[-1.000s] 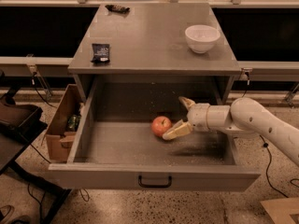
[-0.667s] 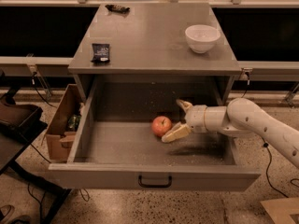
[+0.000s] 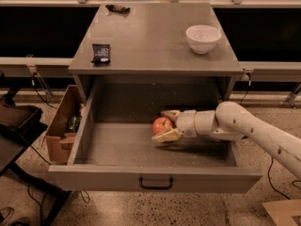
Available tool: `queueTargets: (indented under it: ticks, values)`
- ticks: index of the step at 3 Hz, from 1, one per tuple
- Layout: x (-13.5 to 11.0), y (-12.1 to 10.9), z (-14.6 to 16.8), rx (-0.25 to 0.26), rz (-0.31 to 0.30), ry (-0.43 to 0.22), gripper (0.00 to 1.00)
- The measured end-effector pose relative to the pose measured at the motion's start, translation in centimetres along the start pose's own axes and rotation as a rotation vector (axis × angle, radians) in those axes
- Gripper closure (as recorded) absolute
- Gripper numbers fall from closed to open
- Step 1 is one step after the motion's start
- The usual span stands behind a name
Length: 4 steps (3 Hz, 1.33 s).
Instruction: Pick apple from top drawer and place on counter
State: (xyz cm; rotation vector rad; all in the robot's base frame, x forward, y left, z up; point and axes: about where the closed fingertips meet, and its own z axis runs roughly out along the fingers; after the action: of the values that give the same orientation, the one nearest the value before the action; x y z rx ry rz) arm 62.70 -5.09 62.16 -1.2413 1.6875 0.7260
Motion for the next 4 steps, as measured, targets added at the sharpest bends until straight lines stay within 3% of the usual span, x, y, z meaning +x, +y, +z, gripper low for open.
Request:
queueTargets:
  ticks: [3, 4]
  values:
    - [-1.1, -0.1, -0.1, -0.007, -0.02, 0.012, 0.95]
    - [-5.7, -1.7, -1.4, -0.042, -0.051, 0.013, 1.0]
